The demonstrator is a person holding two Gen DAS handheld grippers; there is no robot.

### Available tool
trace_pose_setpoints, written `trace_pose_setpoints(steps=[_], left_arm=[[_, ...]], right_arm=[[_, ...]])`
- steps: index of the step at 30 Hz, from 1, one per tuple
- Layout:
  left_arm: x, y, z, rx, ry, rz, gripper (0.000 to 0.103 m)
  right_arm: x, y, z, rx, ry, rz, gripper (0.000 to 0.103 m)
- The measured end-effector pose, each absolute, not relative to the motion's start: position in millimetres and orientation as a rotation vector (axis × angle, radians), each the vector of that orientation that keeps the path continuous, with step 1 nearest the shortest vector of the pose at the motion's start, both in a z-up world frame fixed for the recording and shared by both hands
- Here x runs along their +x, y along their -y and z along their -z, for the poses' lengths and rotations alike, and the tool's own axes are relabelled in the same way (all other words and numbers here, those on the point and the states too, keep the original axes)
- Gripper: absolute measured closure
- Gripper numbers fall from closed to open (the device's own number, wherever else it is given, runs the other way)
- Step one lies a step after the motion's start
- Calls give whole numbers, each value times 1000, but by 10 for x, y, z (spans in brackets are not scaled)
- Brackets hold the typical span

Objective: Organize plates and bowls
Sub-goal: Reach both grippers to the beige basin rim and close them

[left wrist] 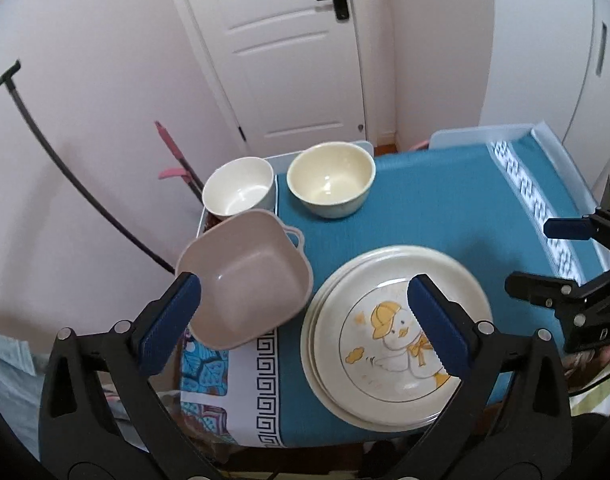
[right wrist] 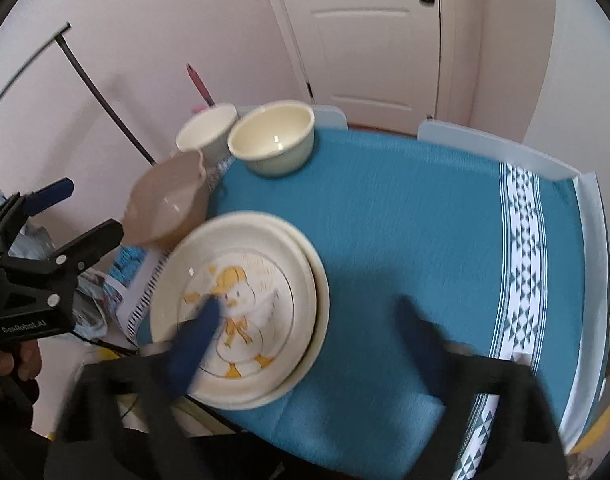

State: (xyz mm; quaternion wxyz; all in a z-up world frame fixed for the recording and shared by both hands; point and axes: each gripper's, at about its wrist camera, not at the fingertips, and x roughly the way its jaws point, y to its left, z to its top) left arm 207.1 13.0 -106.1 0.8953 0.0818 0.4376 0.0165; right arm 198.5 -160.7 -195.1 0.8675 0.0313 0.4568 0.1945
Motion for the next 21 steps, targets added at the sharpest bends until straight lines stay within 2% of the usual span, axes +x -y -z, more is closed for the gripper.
trace_pose_setpoints(steps=[4,6,10,14,18,21], left_arm=[[2044,-487,963,-2,-924,-79,0],[2004,-709,939,-77,-924,-121,0],[1893,-1066,1016,-165,-928,-212,0],[1877,-1395,1168,-238,-946,-245,0],[1935,-1702,1461,-348,-989,-218,1],[2014,-1839,1715,-418,-1023,-178,9]], right_arm=[[2092,1597,1744,44,-878,-441,8],[2178,1573,1627,48,-835,-480,1],[2416,1318,1531,-5,-900,-545,1],[2564,980,1412,5,-857,-584,1],[2828,541,1562,-15,-920,-644,1],[3023,238,1836,-23,-1005,-661,1]])
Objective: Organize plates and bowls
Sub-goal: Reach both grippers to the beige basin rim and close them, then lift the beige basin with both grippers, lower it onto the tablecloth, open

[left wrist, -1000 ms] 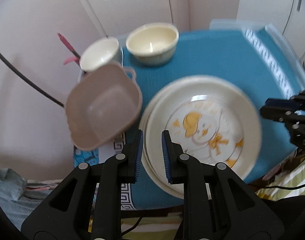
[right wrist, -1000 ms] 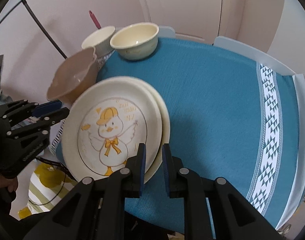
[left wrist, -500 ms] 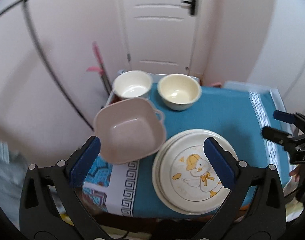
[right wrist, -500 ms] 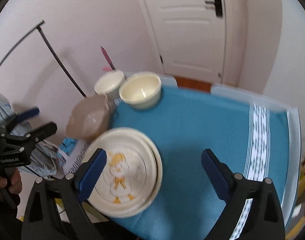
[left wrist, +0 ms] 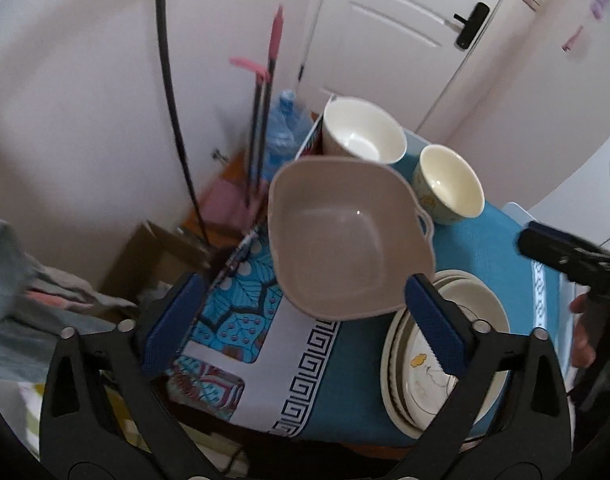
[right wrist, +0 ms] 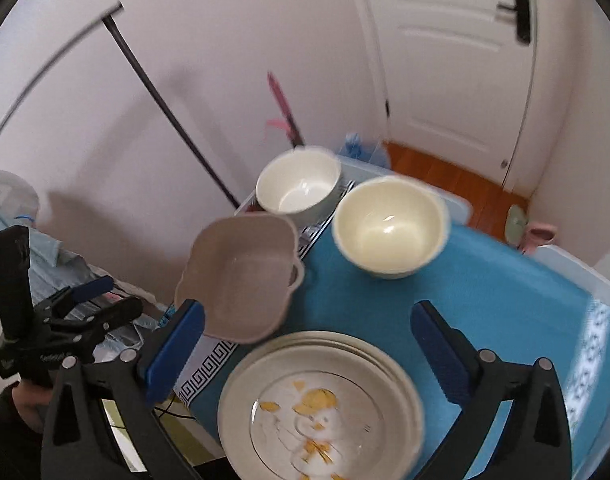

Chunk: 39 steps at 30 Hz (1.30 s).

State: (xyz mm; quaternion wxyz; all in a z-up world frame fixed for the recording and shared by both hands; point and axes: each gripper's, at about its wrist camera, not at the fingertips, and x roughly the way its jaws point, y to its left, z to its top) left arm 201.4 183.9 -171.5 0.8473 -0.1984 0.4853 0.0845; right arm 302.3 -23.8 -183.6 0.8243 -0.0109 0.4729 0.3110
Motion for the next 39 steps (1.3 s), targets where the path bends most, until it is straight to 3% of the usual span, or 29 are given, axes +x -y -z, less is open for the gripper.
trace_pose_setpoints(steps=[2,3,5,7,12,15,17,19,21,32,39], left_arm=[[2102,-1912,1931,-463,-1064,-147,30],[2151,-1943,2033,-481,-1087,-135,35],[2242,-1986,2220,-509,-1124,-108,52],[2332,-2018,2351,-519,-1148,-85,57],[2503,-2030,2519,-502,-1173,-51,63],[2584,-2054,2615,-506,-1187,-38,73],[2620,-2064,2637,-496,-1191,-38,87],[2669,-2074,2641,-479,-1190,-33,91],[2677,-2088,2630,-459,-1183,-31,91],[2673,-1917,2185,-307,-1109,9,91],[2570,-1351,1666,-209,-1028,51,91]], right_arm=[[3111,76,2024,-35,-1046,-662,1],[3150,11,2119,-40,-1066,-660,4],[3224,-96,2298,-29,-1124,-663,21],[3274,-185,2444,-23,-1165,-664,37],[3326,-317,2663,-25,-1200,-647,42],[3370,-370,2731,-17,-1203,-636,49],[3392,-392,2760,-16,-1204,-627,57],[3421,-408,2807,1,-1223,-631,84],[3432,-408,2842,11,-1237,-615,89],[3180,-190,2561,74,-1138,-582,90],[2857,438,2134,132,-1008,-571,90]])
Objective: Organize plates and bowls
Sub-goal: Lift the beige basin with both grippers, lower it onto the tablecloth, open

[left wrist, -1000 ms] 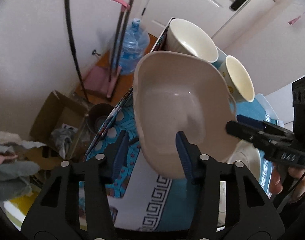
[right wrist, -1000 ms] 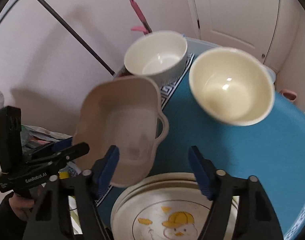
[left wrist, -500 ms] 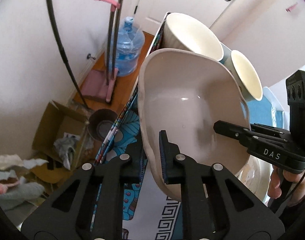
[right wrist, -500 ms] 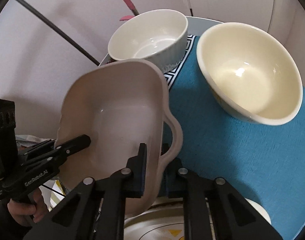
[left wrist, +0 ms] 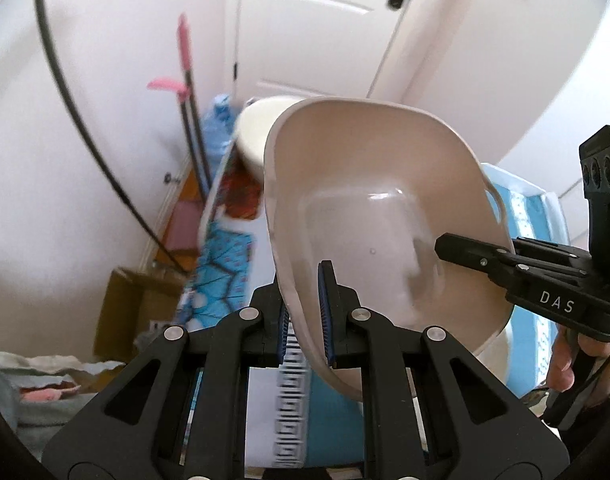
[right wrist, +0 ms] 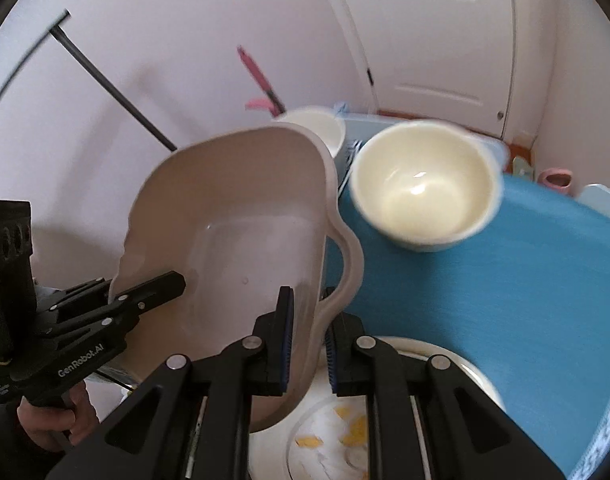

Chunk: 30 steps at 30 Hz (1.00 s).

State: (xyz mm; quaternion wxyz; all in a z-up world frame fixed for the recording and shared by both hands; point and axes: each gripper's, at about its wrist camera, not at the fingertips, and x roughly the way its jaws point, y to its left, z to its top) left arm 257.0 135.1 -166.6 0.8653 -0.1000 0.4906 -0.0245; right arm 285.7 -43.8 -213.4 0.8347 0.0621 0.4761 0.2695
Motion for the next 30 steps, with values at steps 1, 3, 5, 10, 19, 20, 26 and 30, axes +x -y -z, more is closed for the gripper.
trace_pose_setpoints(steps=[1,3,5,10,19,20,26,30], left_arm=[[2547,-1239,1609,-200,-1018,56,91],[2502,-986,1514,-185,-1006,62,91],[2463,-739,1448,-186,-1000,80,91],[2379,87,1368,-151,-999,164,91],[2353,1462,1712,-142,-1076,335,91],[2355,1576,1782,-133,-1091,349,91],[2345,2097,2307,-87,-1190,400,91],[2388,2246,2550,-60,-1229,407,91]], right_arm=[[2781,582,2078,132,-987,-565,90],[2669,793,1999,135,-963,-558,90],[2526,1083,1934,136,-945,-542,90],[2212,1892,1834,167,-941,-458,90],[1812,3143,2002,210,-989,-277,90],[1800,3311,2032,217,-999,-256,90],[1651,3728,2481,257,-1057,-189,90],[1596,3841,2725,293,-1084,-174,90]])
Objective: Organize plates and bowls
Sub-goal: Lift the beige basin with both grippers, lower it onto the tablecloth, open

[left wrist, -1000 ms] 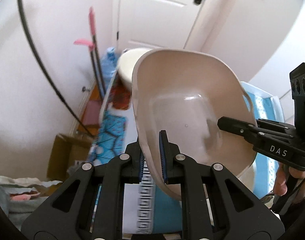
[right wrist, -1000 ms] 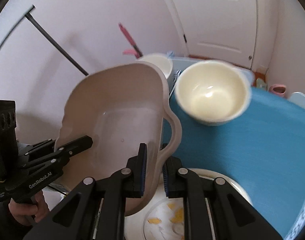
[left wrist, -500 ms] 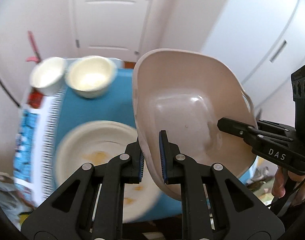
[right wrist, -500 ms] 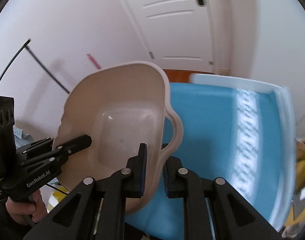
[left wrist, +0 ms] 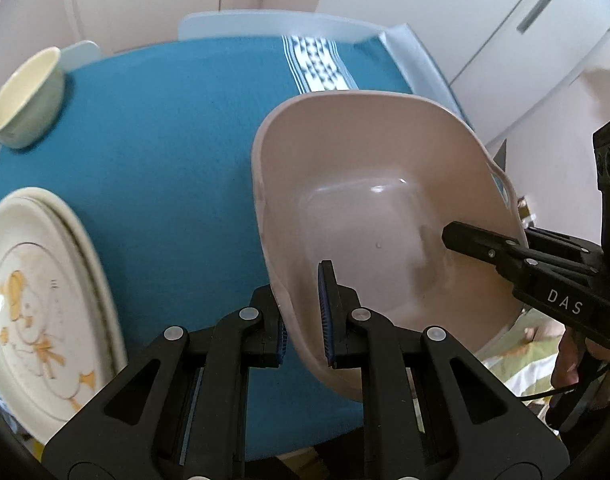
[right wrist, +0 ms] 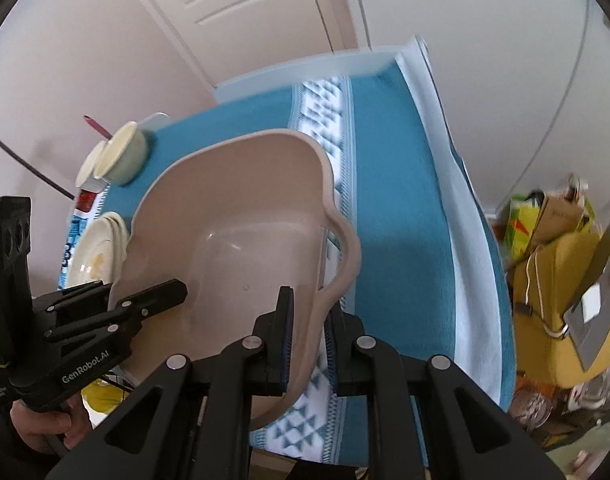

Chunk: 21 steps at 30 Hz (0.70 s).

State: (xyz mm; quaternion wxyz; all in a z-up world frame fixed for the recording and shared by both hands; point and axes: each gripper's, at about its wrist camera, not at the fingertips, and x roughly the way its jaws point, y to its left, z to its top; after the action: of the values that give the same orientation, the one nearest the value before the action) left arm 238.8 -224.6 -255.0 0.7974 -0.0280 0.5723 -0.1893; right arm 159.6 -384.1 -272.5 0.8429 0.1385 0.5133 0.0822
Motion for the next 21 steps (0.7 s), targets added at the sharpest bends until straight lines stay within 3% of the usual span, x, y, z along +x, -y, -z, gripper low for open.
trace_pose_setpoints(steps=[12,15,16,18,19,20,21], left_arm=[[2585,2371,2714,21,-1251,395,91],[2567,2396,2702,49,-1252,387,84],[2533,2406,2684,66,-1252,379,75],[2540,2421,2678,78,-1247,374,44],[2540,2422,2663,77,-1235,374,24],[2532,2421,2637,73,-1217,377,20],[2538,2423,2623,72,-1210,382,20]], right_arm=[[1652,3917,2937,339,-1096,-175,90],[1670,3928,2970,360,-1107,-179,89],[1673,3929,2969,369,-1105,-182,89],[1688,3928,2976,373,-1102,-190,89],[1695,3924,2977,372,-1099,-189,81],[1701,3923,2977,373,-1097,-190,75],[1703,3927,2976,380,-1092,-193,57]])
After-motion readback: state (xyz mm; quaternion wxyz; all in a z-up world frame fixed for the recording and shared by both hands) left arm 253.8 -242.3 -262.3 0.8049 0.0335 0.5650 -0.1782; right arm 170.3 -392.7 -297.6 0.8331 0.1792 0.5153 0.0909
